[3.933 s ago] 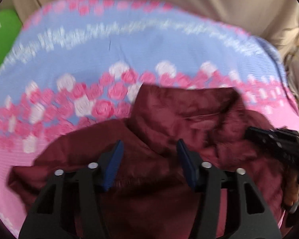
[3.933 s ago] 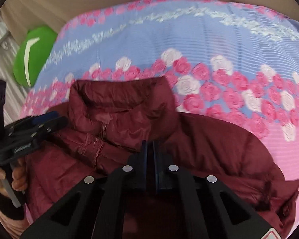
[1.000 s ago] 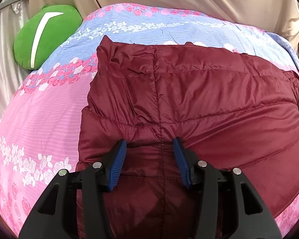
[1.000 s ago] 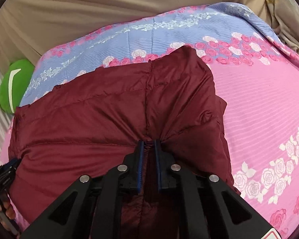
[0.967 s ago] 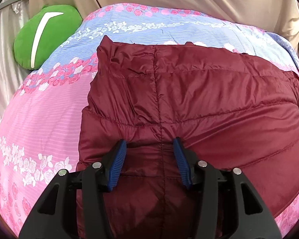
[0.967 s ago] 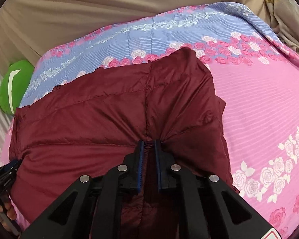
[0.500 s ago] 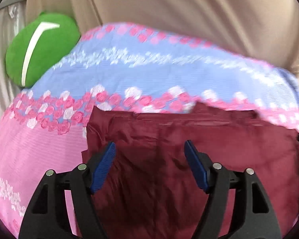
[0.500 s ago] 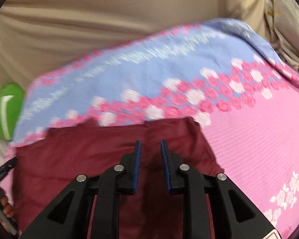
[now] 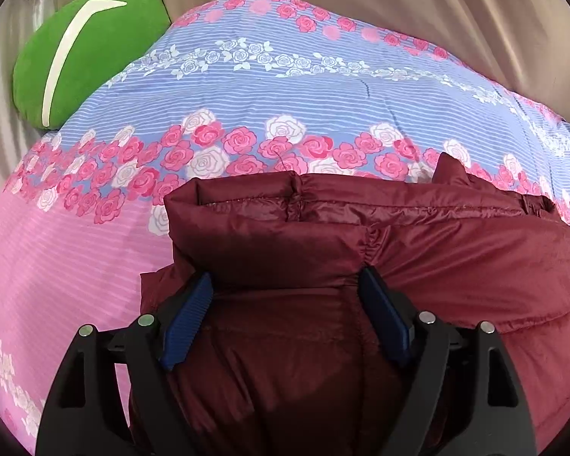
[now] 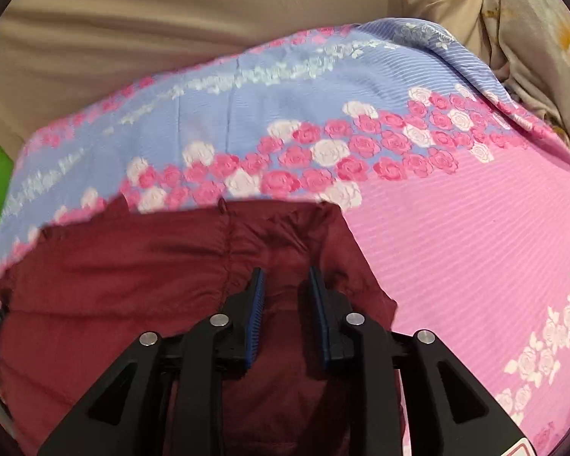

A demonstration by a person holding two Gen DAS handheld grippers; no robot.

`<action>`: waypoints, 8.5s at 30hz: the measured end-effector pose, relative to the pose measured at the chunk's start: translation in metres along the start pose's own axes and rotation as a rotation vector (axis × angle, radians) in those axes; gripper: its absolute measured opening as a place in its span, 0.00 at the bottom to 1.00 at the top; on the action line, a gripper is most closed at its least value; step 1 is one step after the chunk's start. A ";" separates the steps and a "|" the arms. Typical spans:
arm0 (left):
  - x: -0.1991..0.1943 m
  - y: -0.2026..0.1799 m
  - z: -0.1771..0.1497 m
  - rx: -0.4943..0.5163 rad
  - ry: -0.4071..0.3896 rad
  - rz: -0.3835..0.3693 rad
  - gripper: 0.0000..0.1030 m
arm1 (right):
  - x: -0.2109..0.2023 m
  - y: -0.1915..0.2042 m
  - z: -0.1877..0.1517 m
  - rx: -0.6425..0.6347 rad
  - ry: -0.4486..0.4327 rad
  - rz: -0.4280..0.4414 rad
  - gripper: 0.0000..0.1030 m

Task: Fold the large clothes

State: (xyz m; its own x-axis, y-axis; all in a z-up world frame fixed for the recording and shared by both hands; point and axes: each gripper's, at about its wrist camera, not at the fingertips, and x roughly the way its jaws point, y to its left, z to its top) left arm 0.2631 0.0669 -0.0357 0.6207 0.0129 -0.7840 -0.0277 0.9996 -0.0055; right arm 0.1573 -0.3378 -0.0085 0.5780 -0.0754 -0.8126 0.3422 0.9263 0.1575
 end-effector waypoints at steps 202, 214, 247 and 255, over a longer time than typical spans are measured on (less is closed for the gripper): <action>-0.145 -0.213 -0.128 0.374 -0.020 -0.354 0.87 | -0.079 -0.095 -0.134 0.099 0.077 0.476 0.04; -0.141 -0.221 -0.130 0.368 -0.019 -0.317 0.90 | -0.138 -0.079 -0.039 0.031 -0.173 0.404 0.60; -0.138 -0.232 -0.131 0.387 -0.035 -0.300 0.96 | -0.124 -0.036 -0.060 -0.007 -0.137 0.281 0.24; -0.137 -0.235 -0.133 0.408 -0.043 -0.283 0.96 | -0.095 -0.038 -0.110 -0.053 -0.018 0.205 0.14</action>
State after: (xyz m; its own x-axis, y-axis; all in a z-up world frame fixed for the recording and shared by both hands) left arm 0.0807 -0.1728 -0.0095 0.5915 -0.2677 -0.7605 0.4499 0.8924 0.0358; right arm 0.0082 -0.3251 0.0008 0.6450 0.1105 -0.7561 0.1771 0.9409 0.2886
